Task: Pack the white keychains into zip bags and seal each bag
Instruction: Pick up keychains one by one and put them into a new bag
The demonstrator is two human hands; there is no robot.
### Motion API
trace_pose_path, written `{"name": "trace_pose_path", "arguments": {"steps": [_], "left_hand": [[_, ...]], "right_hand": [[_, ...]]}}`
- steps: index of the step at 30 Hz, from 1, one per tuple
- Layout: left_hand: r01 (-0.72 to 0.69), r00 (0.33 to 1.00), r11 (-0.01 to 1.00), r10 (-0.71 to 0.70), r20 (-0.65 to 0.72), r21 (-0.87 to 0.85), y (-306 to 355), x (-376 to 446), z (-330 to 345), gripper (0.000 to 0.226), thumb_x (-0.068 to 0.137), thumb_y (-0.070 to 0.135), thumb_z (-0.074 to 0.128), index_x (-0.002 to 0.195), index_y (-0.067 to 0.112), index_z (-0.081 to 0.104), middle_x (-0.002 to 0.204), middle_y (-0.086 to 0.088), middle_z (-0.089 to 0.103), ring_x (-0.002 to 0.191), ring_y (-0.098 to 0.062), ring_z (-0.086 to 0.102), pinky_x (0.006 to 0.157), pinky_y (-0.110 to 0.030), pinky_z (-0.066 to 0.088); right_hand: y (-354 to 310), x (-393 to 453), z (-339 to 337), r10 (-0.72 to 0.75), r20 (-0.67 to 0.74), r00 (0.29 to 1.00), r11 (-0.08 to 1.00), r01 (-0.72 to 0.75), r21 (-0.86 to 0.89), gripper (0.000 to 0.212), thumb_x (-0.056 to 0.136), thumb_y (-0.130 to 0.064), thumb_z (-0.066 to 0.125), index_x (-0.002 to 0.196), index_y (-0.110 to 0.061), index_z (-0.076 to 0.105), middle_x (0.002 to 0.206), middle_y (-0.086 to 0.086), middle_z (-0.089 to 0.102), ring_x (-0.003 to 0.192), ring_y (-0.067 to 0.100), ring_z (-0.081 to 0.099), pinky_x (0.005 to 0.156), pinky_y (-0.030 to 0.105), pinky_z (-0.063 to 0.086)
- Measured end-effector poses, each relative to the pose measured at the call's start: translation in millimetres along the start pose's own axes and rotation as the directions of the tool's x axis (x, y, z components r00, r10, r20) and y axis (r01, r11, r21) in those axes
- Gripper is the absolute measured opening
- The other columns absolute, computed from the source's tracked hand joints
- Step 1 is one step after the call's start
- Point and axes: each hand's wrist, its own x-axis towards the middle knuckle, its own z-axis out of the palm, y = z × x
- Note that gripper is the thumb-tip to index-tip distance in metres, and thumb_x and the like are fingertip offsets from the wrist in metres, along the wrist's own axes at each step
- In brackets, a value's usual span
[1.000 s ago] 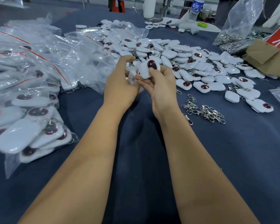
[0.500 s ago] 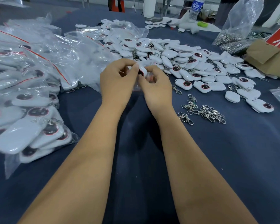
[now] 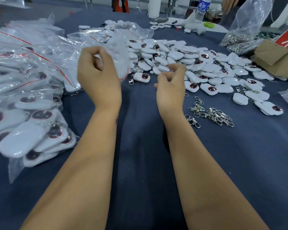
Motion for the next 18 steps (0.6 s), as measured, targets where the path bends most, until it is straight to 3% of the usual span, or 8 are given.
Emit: {"name": "trace_pose_path", "arguments": {"steps": [2, 4, 7, 9, 10, 14, 16, 18], "left_hand": [[-0.102, 0.993, 0.995, 0.103, -0.055, 0.017, 0, 5, -2, 0.02, 0.09, 0.017, 0.053, 0.077, 0.033, 0.05, 0.069, 0.012, 0.041, 0.062, -0.003, 0.038, 0.065, -0.013, 0.035], [-0.163, 0.986, 0.982, 0.157, 0.061, 0.1, -4, 4, 0, 0.012, 0.09, 0.02, 0.052, 0.083, 0.029, 0.055, 0.068, 0.013, 0.043, 0.062, -0.001, 0.042, 0.064, -0.012, 0.034], [-0.053, 0.888, 0.958, -0.084, 0.452, 0.283, -15, -6, 5, 0.014, 0.091, 0.023, 0.053, 0.1, 0.024, 0.063, 0.071, 0.013, 0.054, 0.068, -0.006, 0.053, 0.067, -0.023, 0.043], [-0.005, 0.757, 0.9, -0.281, 0.59, 0.436, -24, -10, 7, 0.016, 0.09, 0.025, 0.054, 0.103, 0.025, 0.064, 0.081, 0.011, 0.062, 0.079, -0.012, 0.059, 0.073, -0.028, 0.046], [-0.009, 0.728, 0.875, -0.327, 0.603, 0.485, -27, -11, 7, 0.015, 0.088, 0.023, 0.055, 0.099, 0.023, 0.065, 0.083, 0.01, 0.063, 0.082, -0.015, 0.059, 0.074, -0.03, 0.046], [-0.084, 0.794, 0.826, -0.282, 0.538, 0.557, -30, -10, 7, 0.018, 0.089, 0.018, 0.047, 0.077, 0.009, 0.058, 0.068, 0.004, 0.052, 0.066, -0.018, 0.046, 0.053, -0.029, 0.033], [-0.126, 0.843, 0.773, -0.247, 0.478, 0.622, -28, -9, 6, 0.02, 0.091, 0.018, 0.043, 0.075, 0.014, 0.053, 0.065, 0.006, 0.046, 0.064, -0.018, 0.041, 0.05, -0.028, 0.023], [-0.111, 0.881, 0.749, -0.23, 0.413, 0.653, -28, -7, 4, 0.019, 0.095, 0.019, 0.042, 0.088, 0.015, 0.059, 0.074, 0.004, 0.051, 0.075, -0.024, 0.045, 0.054, -0.03, 0.024]], "right_hand": [[7, 3, -1, 0.0, 0.097, 0.995, 0.983, 0.017, -0.18, 0.047, 0.093, -0.016, 0.048, 0.138, -0.026, 0.04, 0.128, -0.005, 0.058, 0.109, 0.021, 0.059, 0.098, 0.043, 0.047], [11, 4, 1, -0.099, 0.25, 0.963, 0.922, 0.183, -0.342, 0.062, 0.092, -0.019, 0.051, 0.15, -0.026, 0.031, 0.15, -0.002, 0.043, 0.134, 0.021, 0.043, 0.11, 0.041, 0.036], [16, 7, 6, -0.152, 0.457, 0.877, 0.687, 0.426, -0.588, 0.066, 0.092, -0.027, 0.051, 0.153, -0.028, 0.026, 0.16, 0.001, 0.024, 0.145, 0.023, 0.025, 0.113, 0.044, 0.029], [18, 9, 9, -0.099, 0.505, 0.858, 0.577, 0.463, -0.673, 0.06, 0.093, -0.028, 0.046, 0.15, -0.024, 0.03, 0.158, 0.004, 0.026, 0.144, 0.024, 0.026, 0.112, 0.048, 0.031], [19, 9, 10, -0.075, 0.519, 0.852, 0.548, 0.47, -0.692, 0.057, 0.094, -0.028, 0.043, 0.149, -0.022, 0.032, 0.158, 0.003, 0.027, 0.146, 0.024, 0.024, 0.112, 0.048, 0.03], [20, 8, 10, -0.141, 0.481, 0.865, 0.528, 0.477, -0.702, 0.042, 0.093, -0.032, 0.047, 0.133, -0.02, 0.051, 0.143, 0.0, 0.045, 0.131, 0.027, 0.039, 0.103, 0.039, 0.034], [20, 9, 8, -0.194, 0.37, 0.908, 0.619, 0.406, -0.672, 0.033, 0.092, -0.03, 0.053, 0.122, -0.018, 0.059, 0.13, 0.001, 0.053, 0.121, 0.026, 0.044, 0.097, 0.037, 0.036], [19, 9, 7, -0.193, 0.283, 0.94, 0.765, 0.325, -0.557, 0.025, 0.09, -0.025, 0.056, 0.113, -0.016, 0.06, 0.124, -0.001, 0.055, 0.119, 0.024, 0.045, 0.097, 0.037, 0.037]]}}
